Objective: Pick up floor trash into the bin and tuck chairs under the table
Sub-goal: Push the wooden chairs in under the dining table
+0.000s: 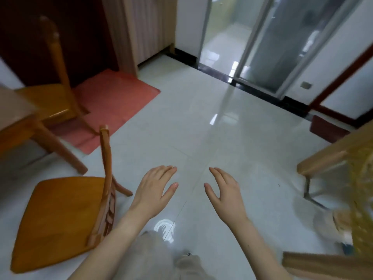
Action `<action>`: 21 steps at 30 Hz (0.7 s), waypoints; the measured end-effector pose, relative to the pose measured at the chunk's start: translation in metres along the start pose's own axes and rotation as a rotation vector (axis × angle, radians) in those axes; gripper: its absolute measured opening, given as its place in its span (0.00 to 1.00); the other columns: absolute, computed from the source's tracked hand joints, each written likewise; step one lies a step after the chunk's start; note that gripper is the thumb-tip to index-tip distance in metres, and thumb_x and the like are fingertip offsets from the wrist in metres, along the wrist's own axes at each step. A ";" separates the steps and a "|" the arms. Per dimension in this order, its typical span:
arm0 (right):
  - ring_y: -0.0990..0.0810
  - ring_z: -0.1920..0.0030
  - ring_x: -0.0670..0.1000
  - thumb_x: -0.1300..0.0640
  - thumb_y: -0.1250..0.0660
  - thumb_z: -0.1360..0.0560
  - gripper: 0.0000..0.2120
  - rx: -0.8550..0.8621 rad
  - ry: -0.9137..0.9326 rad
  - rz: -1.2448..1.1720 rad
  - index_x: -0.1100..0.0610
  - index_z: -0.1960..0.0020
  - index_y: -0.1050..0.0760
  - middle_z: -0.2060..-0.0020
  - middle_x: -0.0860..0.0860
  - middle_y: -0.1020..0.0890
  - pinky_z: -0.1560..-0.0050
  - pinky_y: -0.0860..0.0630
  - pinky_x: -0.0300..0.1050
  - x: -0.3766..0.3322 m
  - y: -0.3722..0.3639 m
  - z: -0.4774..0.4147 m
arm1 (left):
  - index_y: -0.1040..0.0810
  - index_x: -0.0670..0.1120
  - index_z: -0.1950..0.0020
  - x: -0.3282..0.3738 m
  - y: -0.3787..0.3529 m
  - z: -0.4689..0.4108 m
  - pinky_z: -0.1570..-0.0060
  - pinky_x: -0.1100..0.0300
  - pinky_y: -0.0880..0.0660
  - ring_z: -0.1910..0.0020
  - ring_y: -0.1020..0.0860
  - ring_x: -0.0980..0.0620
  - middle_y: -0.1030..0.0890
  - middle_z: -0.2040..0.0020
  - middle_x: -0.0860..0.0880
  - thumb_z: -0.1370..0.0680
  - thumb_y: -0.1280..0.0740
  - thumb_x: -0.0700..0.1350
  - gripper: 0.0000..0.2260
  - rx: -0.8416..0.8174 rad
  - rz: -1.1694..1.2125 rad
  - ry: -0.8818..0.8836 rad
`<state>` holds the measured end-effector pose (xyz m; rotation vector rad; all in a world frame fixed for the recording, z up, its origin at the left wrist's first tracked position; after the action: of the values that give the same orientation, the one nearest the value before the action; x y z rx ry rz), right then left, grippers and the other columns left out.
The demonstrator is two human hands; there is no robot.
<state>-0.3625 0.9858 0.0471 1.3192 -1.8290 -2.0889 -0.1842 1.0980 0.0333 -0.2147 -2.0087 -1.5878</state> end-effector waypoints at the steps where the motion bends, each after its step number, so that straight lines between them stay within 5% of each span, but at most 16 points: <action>1: 0.32 0.30 0.49 0.39 0.45 0.22 0.27 -0.024 0.032 -0.012 0.50 0.27 0.31 0.31 0.48 0.27 0.29 0.38 0.48 -0.002 -0.005 -0.012 | 0.29 0.50 0.29 -0.007 0.002 0.000 0.31 0.53 0.38 0.32 0.31 0.51 0.27 0.32 0.52 0.20 0.49 0.59 0.24 0.011 -0.012 0.040; 13: 0.32 0.30 0.49 0.39 0.46 0.22 0.28 -0.352 0.498 -0.054 0.51 0.27 0.32 0.31 0.48 0.27 0.29 0.37 0.49 -0.116 -0.108 -0.168 | 0.32 0.52 0.28 -0.116 0.054 -0.014 0.29 0.58 0.45 0.28 0.36 0.54 0.29 0.30 0.54 0.19 0.47 0.59 0.22 0.256 -0.126 0.480; 21: 0.28 0.33 0.51 0.43 0.42 0.22 0.25 -0.543 0.924 -0.125 0.54 0.29 0.29 0.34 0.50 0.24 0.32 0.32 0.52 -0.227 -0.166 -0.197 | 0.30 0.50 0.30 -0.153 0.111 0.045 0.29 0.56 0.43 0.30 0.33 0.52 0.27 0.32 0.52 0.20 0.47 0.58 0.23 0.463 -0.217 0.800</action>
<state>-0.0196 1.0067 0.0459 1.7863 -0.7584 -1.4168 -0.0217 1.2041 0.0419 0.7230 -1.6934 -1.0184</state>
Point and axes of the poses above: each hand's wrist, its own z-axis away from the middle knuckle, its own y-axis out of the back of the hand, x = y × z, the point moved 9 cm from there along -z, towards the middle knuckle
